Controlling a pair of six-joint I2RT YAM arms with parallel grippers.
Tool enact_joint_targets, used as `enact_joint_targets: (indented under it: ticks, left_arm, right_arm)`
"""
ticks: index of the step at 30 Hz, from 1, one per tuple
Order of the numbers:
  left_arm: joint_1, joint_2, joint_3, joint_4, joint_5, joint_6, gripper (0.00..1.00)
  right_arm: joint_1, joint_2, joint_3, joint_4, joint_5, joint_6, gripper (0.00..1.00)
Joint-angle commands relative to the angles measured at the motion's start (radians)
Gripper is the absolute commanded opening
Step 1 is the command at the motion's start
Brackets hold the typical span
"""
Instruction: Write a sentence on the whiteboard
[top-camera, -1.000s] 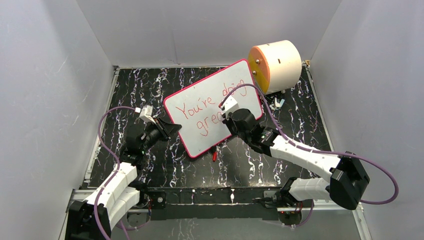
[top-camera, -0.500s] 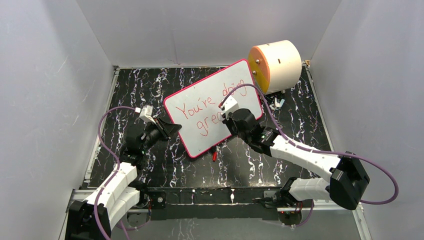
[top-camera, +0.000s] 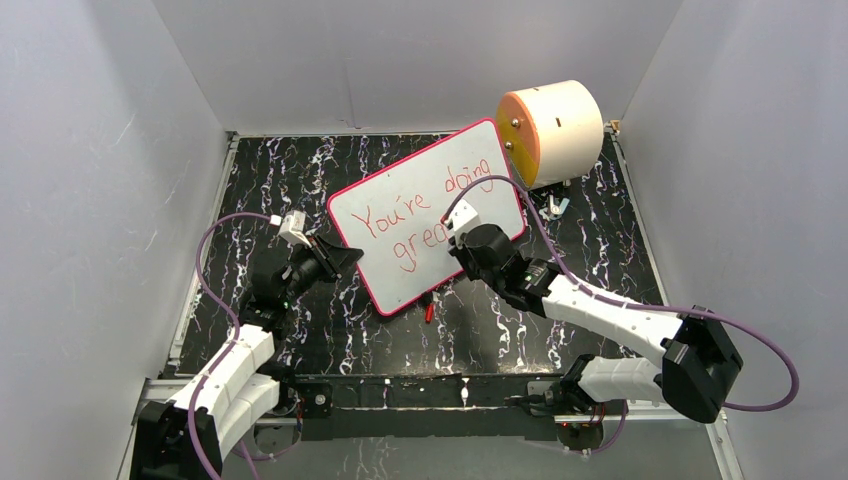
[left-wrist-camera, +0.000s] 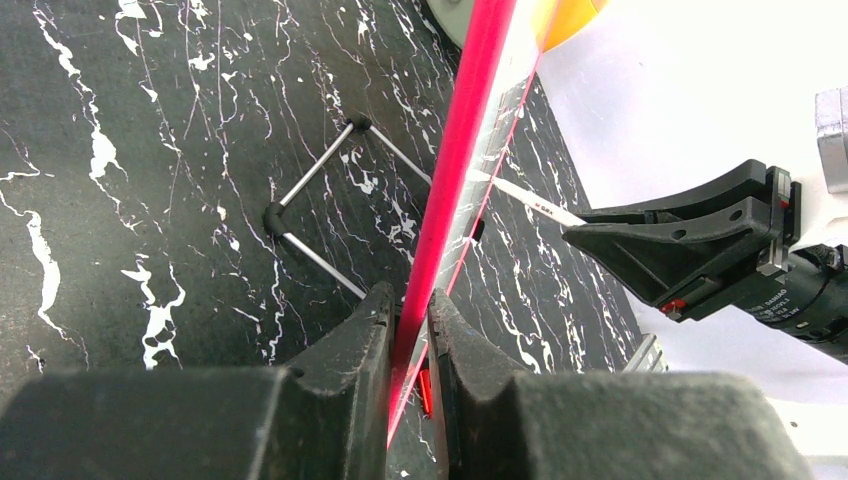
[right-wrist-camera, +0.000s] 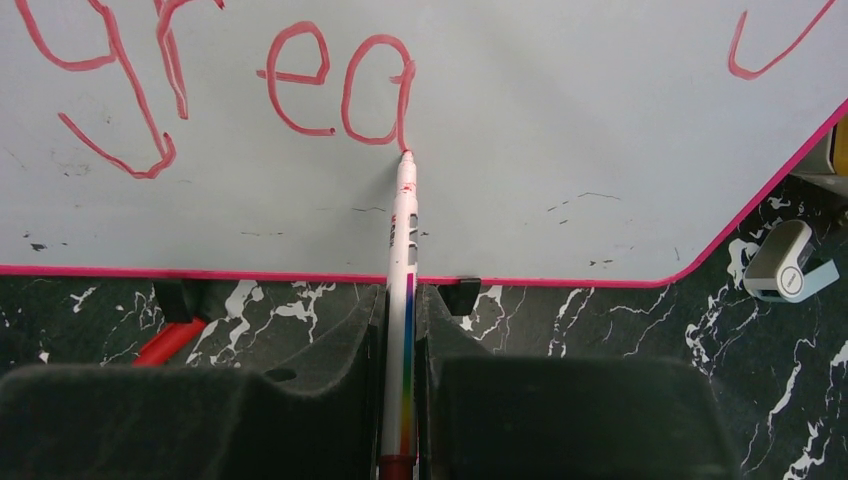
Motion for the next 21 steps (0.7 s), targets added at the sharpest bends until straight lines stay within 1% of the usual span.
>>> enact_joint_targets:
  ticks: [1, 5, 12, 19, 21]
  left_arm:
    - [0.004, 0.007, 0.019, -0.058, -0.045, 0.004, 0.00]
    - [0.004, 0.005, 0.020, -0.060, -0.047, 0.006, 0.00]
    - [0.004, 0.008, 0.017, -0.058, -0.047, 0.005, 0.00]
    - [0.004, 0.006, 0.018, -0.059, -0.048, 0.005, 0.00]
    - [0.004, 0.008, 0.018, -0.059, -0.048, 0.005, 0.00]
  right_arm:
    - [-0.004, -0.021, -0.001, 0.009, 0.053, 0.015, 0.00]
    - [-0.005, -0.036, 0.009, 0.026, 0.063, 0.009, 0.00]
    - [-0.012, -0.070, 0.017, 0.068, 0.023, -0.005, 0.00]
    - [-0.031, -0.045, 0.035, 0.088, -0.008, -0.012, 0.00]
    - [-0.032, -0.036, 0.039, 0.118, -0.018, -0.014, 0.00]
